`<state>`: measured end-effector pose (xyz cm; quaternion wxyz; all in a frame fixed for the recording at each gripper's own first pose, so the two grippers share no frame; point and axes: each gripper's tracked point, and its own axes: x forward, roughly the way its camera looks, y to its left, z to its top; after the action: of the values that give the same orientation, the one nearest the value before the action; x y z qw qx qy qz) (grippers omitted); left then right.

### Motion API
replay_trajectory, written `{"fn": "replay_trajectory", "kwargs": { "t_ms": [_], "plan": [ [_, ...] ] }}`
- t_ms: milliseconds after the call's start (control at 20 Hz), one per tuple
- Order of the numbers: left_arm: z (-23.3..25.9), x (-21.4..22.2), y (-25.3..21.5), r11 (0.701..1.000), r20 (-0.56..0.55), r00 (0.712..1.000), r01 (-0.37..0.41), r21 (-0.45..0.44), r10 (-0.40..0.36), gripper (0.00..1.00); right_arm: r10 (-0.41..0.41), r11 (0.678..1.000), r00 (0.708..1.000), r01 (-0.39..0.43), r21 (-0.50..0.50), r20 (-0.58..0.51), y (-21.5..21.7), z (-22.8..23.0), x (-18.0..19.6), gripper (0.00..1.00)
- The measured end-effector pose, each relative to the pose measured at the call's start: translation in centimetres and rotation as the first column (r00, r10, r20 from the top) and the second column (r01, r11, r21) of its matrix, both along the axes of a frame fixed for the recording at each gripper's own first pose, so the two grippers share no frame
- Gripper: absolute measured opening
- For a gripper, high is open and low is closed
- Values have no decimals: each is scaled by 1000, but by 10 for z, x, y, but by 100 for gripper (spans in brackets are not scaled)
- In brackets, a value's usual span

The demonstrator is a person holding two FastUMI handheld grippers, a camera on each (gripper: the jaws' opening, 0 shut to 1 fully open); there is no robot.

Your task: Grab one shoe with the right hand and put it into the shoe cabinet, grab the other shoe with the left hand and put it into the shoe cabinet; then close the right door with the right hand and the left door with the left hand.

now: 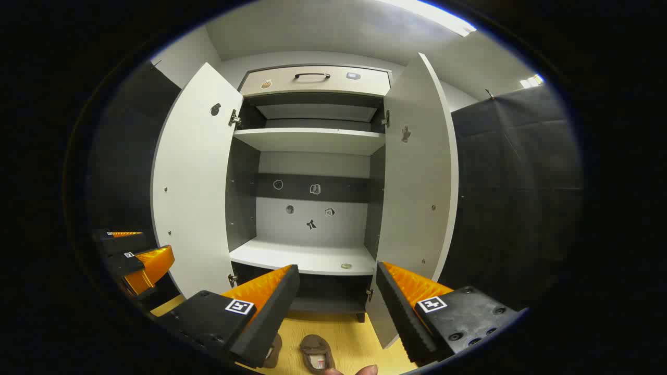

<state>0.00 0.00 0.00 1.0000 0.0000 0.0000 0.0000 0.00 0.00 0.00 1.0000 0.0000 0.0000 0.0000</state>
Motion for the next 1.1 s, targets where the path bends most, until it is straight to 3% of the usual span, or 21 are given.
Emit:
{"fn": "replay_trajectory", "kwargs": {
  "t_ms": [50,1100],
  "plan": [
    [1,0,0,1000,2,1000,1,0,-1,95,0,1000,1000,0,0,0,1,0,0,97],
    [2,3,-5,1000,19,1000,17,20,-17,95,23,1000,999,-23,-3,-24,6,-13,4,98]
  ]
}}
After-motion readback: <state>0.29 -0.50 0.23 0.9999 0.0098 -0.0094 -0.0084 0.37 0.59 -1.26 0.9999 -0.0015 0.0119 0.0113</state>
